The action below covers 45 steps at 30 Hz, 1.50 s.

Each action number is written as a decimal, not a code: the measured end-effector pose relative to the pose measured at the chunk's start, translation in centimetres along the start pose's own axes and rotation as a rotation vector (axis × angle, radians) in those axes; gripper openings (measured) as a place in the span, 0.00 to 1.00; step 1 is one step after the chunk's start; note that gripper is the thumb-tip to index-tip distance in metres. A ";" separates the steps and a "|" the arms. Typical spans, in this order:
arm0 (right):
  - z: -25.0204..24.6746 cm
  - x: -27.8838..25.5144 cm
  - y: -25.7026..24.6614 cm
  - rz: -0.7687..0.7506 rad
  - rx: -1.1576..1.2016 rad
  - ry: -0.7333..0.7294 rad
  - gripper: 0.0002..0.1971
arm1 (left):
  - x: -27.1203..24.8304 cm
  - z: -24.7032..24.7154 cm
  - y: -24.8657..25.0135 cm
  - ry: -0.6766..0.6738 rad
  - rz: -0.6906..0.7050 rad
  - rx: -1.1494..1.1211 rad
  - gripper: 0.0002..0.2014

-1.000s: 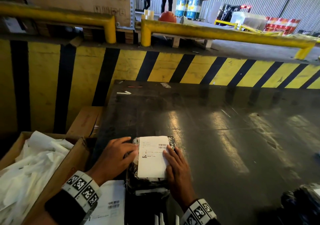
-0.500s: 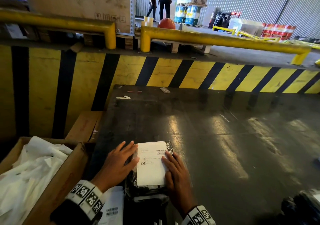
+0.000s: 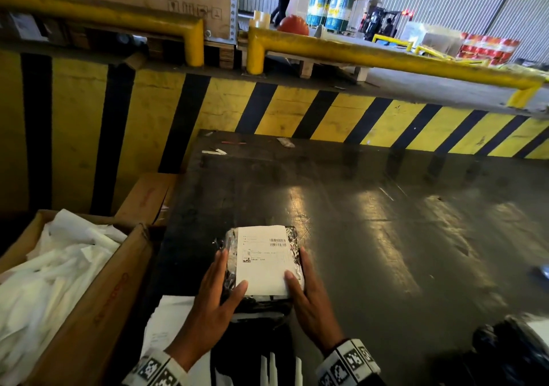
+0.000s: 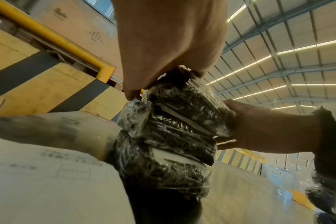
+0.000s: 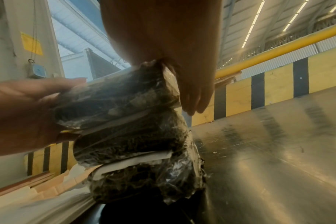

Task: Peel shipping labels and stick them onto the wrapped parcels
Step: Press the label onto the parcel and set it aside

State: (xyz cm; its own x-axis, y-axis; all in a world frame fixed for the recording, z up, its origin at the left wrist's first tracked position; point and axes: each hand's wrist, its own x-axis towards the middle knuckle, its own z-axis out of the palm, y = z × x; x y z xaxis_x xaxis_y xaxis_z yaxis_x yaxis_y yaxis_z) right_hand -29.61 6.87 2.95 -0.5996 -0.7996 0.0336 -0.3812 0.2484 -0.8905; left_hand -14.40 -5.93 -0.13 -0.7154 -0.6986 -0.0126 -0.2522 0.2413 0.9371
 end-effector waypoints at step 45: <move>-23.2 -20.9 15.1 0.157 0.327 0.146 0.21 | -10.8 25.0 1.7 -0.249 -0.033 0.901 0.53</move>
State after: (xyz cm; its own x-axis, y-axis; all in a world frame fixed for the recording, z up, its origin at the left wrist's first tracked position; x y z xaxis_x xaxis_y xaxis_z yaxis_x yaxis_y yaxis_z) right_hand -39.14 40.02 -0.69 -0.7358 -0.6735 -0.0709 -0.0467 0.1550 -0.9868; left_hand -23.36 18.84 -7.14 -0.7918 -0.5750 -0.2062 -0.6101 0.7282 0.3122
